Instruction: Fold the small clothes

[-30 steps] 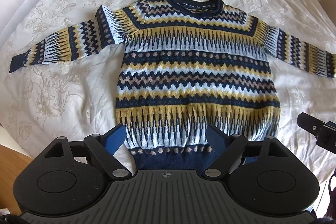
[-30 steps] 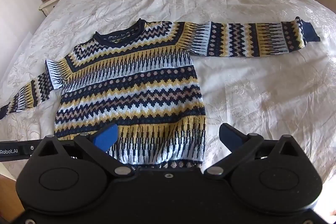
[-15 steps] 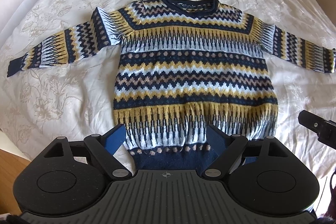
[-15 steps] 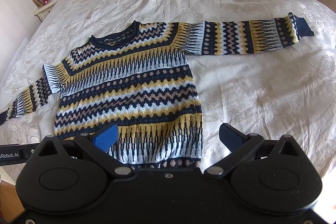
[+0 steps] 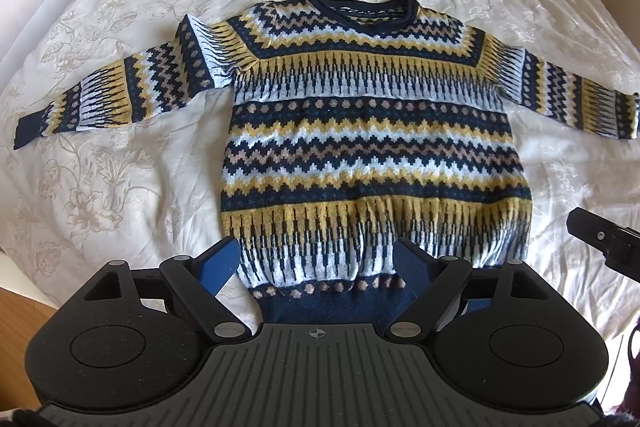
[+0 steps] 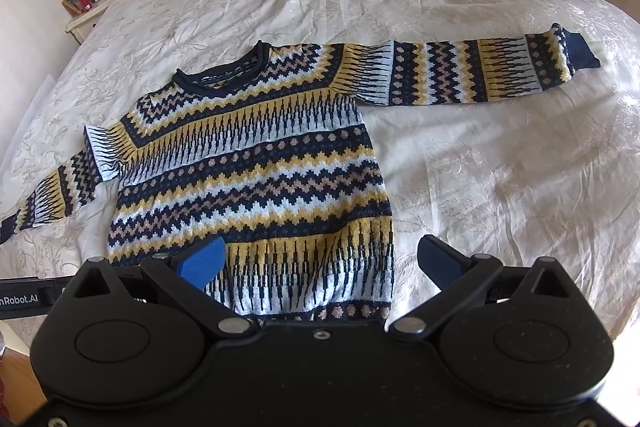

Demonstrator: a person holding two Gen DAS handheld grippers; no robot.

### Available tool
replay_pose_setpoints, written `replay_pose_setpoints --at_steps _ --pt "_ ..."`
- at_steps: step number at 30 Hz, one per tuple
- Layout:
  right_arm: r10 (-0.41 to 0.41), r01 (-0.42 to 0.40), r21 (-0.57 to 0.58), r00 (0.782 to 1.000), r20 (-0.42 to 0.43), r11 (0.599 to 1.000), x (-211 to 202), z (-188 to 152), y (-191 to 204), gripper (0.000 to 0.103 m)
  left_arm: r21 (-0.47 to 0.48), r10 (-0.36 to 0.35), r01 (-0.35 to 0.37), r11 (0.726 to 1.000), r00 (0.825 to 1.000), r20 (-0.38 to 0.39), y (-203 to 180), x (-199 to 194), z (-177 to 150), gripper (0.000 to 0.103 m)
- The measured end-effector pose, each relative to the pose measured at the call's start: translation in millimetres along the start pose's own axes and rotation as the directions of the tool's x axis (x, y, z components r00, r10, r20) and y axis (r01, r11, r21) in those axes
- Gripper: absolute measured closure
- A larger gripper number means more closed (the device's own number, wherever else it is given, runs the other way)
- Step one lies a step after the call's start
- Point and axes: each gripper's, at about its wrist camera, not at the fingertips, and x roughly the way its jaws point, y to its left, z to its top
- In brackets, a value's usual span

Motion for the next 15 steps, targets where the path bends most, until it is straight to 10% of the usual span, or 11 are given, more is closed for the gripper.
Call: replay_pose_setpoints --at_steps 15 --pt "-0.001 0.001 -0.006 1.000 0.002 1.000 1 0 10 0.001 0.000 -0.010 0.010 1.000 1.000 -0.007 10 2 1 0.020"
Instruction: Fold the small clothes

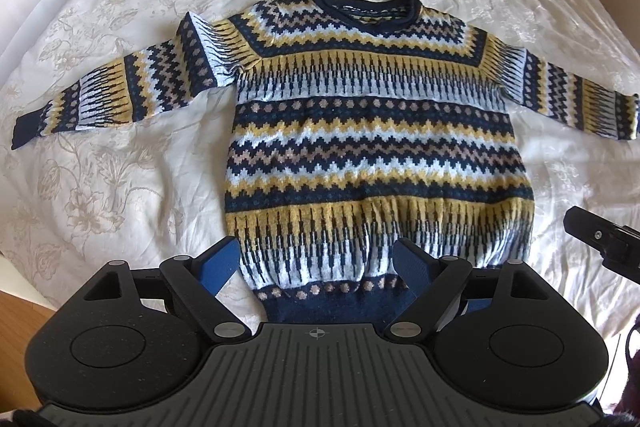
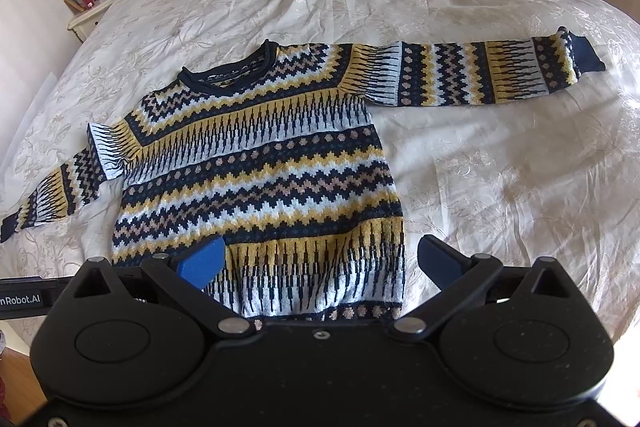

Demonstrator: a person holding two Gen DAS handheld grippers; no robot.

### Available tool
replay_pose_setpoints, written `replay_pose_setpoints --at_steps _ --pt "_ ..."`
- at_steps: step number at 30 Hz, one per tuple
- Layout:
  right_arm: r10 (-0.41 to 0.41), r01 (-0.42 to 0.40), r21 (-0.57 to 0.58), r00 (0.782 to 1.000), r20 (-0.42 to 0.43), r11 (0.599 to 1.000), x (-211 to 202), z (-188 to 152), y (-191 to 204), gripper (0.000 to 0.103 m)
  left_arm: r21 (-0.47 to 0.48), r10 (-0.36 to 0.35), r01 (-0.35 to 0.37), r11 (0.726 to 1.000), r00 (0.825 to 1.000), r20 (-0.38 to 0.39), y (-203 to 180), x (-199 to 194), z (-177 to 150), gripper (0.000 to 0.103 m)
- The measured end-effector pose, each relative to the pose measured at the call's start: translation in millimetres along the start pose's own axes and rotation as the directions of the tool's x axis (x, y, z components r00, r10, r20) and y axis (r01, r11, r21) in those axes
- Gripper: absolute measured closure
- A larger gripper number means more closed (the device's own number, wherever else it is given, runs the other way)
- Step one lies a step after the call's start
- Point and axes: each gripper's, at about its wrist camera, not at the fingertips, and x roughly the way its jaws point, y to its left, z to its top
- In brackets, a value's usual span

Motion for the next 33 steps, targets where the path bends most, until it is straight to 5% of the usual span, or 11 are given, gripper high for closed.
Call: replay_pose_setpoints --at_steps 33 --pt "-0.032 0.033 0.027 0.999 -0.024 0.999 19 3 24 0.001 0.064 -0.045 0.047 0.997 0.998 -0.033 18 20 18 0.020"
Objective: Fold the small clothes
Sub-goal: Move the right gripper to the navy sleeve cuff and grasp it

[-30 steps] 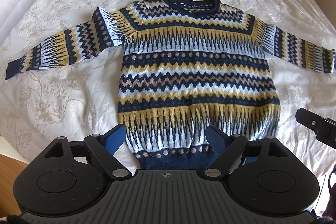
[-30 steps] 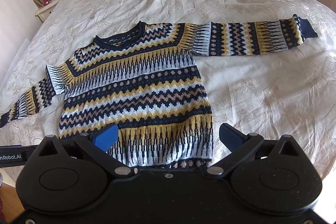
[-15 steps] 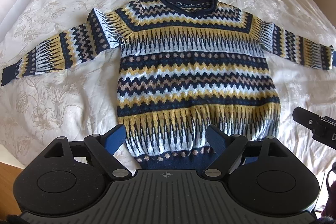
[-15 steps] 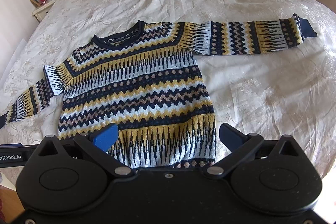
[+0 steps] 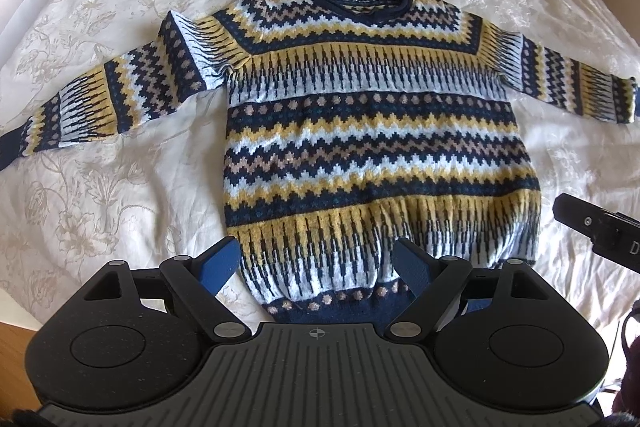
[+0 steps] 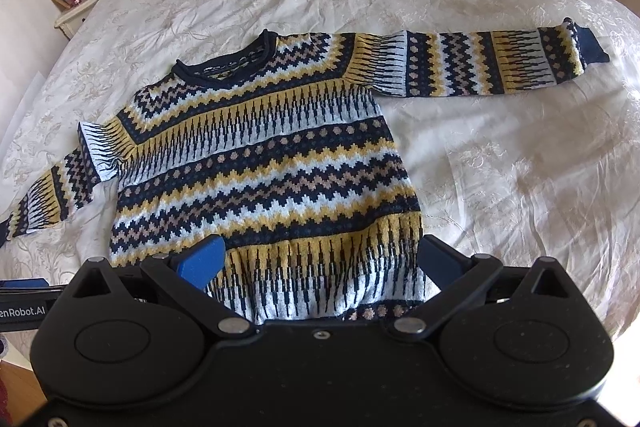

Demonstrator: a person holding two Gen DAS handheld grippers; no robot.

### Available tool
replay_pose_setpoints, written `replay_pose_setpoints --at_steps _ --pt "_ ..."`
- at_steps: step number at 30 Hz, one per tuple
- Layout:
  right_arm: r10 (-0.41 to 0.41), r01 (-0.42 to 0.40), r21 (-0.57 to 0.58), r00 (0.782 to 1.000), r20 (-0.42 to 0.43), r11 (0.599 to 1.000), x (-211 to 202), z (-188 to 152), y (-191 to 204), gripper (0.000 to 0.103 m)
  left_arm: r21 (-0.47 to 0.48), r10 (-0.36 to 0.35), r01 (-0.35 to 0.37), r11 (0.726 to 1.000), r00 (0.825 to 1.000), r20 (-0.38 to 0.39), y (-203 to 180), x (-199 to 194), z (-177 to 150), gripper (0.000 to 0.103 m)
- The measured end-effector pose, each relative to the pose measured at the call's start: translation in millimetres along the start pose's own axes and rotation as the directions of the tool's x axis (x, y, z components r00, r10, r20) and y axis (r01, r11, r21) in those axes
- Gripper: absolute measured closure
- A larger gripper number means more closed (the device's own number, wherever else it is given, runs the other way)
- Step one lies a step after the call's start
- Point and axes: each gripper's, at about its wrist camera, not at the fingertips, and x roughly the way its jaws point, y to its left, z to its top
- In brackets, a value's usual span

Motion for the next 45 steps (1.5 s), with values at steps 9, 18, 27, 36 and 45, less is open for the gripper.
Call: replay_pose_setpoints --at_steps 9,18,27,36,45 --pt "0.037 -0.043 0.046 0.992 0.122 0.998 -3 17 -23 0.002 -0.013 0.010 -0.007 1.000 0.972 0.234 -7 -23 18 0.020" --pt "-0.012 0.003 0.040 0.974 0.226 0.999 12 75 -101 0.001 -0.096 0.029 0.004 0.995 0.939 0.342 -33 -24 50 0.020" --pt "-0.112 0.098 0.089 0.979 0.173 0.991 65 129 -200 0.001 -0.220 0.063 0.003 0.975 0.954 0.294 -57 2 57 0.020" --pt "-0.178 0.156 0.146 0.971 0.161 0.977 98 164 -284 0.002 -0.292 0.118 -0.062 0.954 0.977 0.179 -73 16 58 0.020" --pt "-0.134 0.095 0.310 0.985 0.106 0.946 124 175 -359 0.002 -0.296 0.145 -0.104 0.949 0.982 0.121 -97 27 63 0.020"
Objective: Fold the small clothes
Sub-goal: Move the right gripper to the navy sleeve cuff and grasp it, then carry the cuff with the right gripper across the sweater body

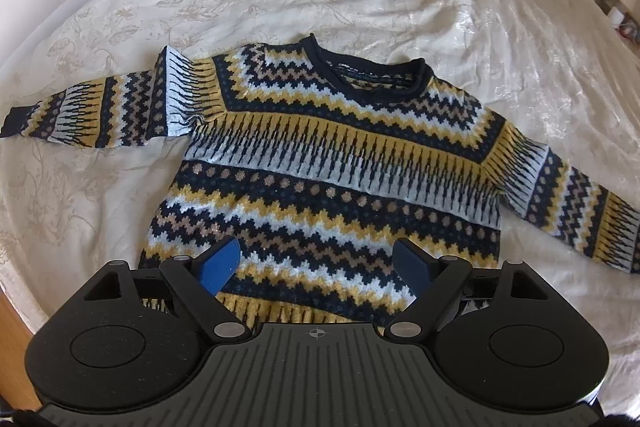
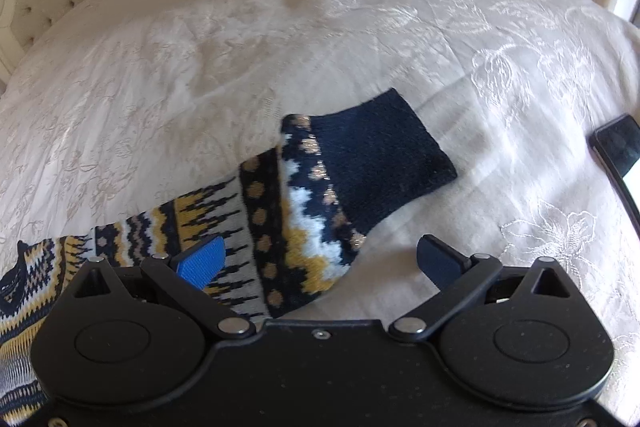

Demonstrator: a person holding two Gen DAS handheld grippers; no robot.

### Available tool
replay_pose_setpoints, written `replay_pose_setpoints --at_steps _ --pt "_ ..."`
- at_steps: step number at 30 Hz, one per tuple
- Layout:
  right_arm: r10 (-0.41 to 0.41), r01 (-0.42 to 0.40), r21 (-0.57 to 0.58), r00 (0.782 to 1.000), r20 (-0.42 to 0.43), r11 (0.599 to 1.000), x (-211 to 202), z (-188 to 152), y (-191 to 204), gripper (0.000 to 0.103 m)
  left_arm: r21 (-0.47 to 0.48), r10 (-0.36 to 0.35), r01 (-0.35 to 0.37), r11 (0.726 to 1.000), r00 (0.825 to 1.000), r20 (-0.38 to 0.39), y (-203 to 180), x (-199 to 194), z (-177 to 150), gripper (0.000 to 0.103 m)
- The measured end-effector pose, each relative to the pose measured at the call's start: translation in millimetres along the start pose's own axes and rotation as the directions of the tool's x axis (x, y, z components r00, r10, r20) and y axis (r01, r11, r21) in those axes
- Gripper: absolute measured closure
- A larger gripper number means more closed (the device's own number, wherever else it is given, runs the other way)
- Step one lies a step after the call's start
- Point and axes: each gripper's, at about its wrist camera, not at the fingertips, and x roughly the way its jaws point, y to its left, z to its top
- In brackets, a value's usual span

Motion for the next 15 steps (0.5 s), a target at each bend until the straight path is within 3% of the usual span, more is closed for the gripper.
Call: replay_pose_setpoints --at_steps 4,6,8,9,10,11,15 --pt "0.030 -0.031 0.025 0.999 0.020 0.999 13 5 -7 0.006 0.015 0.010 -0.010 1.000 1.000 0.002 -8 -2 -2 0.020" --pt "0.020 -0.019 -0.019 0.999 0.038 1.000 16 9 0 0.021 0.018 0.014 -0.014 1.000 1.000 -0.001 -9 -1 -2 0.020" --pt "0.006 -0.003 -0.057 0.999 0.044 0.998 17 12 8 0.046 0.022 0.015 -0.014 1.000 1.000 -0.003 -8 -1 -2 0.020" --pt "0.035 -0.032 -0.060 0.998 0.044 0.998 18 15 8 0.053 0.024 0.016 -0.016 1.000 1.000 -0.002 -7 0 -2 0.020" --pt "0.084 -0.083 -0.043 0.996 0.036 0.996 18 18 7 0.072 0.027 0.018 -0.018 0.999 1.000 0.000 -5 0 -2 0.020" --pt "0.124 -0.124 -0.010 0.992 0.027 0.992 18 21 6 0.078 0.032 0.019 -0.019 0.999 1.000 0.003 -4 1 -2 0.020" --pt "0.183 -0.185 0.056 0.983 0.032 0.981 3 24 19 0.078 0.050 0.019 -0.020 0.999 1.000 0.015 6 4 0 0.020"
